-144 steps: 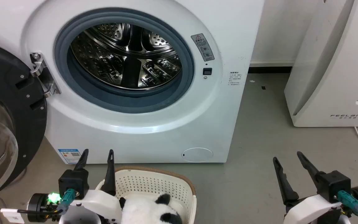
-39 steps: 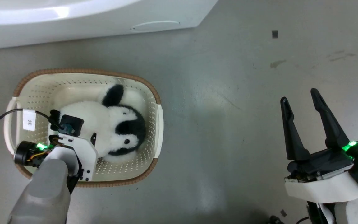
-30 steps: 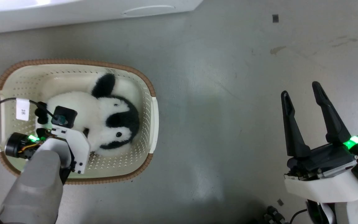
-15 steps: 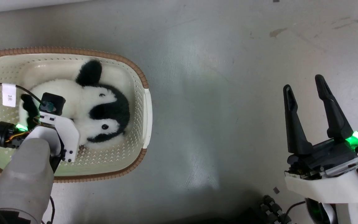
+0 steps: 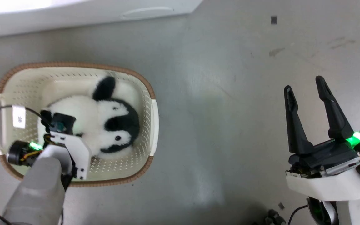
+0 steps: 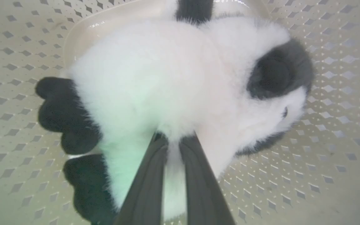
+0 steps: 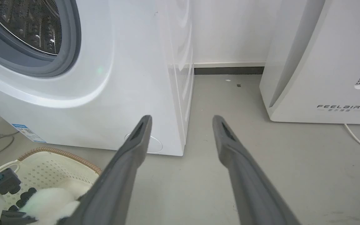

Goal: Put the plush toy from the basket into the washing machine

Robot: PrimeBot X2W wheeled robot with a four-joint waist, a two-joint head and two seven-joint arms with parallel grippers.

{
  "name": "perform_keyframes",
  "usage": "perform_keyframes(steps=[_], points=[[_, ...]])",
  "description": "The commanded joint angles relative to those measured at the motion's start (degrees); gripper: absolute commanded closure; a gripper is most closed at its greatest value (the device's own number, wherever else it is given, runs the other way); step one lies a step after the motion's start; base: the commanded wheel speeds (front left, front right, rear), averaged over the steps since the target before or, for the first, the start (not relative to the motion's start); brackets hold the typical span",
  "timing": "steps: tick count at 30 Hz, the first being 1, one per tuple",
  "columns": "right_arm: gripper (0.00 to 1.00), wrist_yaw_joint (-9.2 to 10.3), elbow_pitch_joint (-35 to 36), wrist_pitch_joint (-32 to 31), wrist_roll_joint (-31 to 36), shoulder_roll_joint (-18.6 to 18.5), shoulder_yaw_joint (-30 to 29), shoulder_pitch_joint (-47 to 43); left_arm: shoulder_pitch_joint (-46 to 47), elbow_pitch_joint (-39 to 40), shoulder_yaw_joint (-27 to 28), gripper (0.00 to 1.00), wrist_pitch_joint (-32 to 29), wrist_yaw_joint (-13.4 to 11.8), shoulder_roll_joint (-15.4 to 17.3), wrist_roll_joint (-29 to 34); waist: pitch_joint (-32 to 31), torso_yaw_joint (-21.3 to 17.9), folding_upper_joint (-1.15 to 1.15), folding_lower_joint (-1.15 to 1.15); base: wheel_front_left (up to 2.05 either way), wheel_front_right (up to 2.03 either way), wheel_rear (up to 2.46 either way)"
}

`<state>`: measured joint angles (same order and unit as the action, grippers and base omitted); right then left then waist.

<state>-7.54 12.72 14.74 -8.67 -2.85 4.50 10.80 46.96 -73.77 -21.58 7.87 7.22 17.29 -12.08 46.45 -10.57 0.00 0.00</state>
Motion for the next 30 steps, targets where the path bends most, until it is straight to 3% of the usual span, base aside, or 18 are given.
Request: perform_keyframes(steps=[1,16,30], points=[[0.0,0.05,-0.36,0.26,0.41,-0.03,-0.17,0.45,-1.07,-0.15,-0.2,1.0,1.02,0.18,-0.38,-0.54,-2.47,0.81,0.0,0.0,0.0,0.0,0.0],[0.0,0.05,-4.59,0.26,2.54,-0.03,-2.09,-2.71,-10.23,4.74,-0.78,1.0,7.04,0.25,-3.83,-4.61,-18.17,4.38,0.0,0.0,0.0,0.0,0.0],[0.0,0.05,-6.25,0.26,3.04,-0.03,-3.6,-6.91,-25.53,35.84,5.54,1.0,7.12,-2.33,-3.54,-3.43,-28.45,7.22,0.0,0.0,0.0,0.0,0.0]])
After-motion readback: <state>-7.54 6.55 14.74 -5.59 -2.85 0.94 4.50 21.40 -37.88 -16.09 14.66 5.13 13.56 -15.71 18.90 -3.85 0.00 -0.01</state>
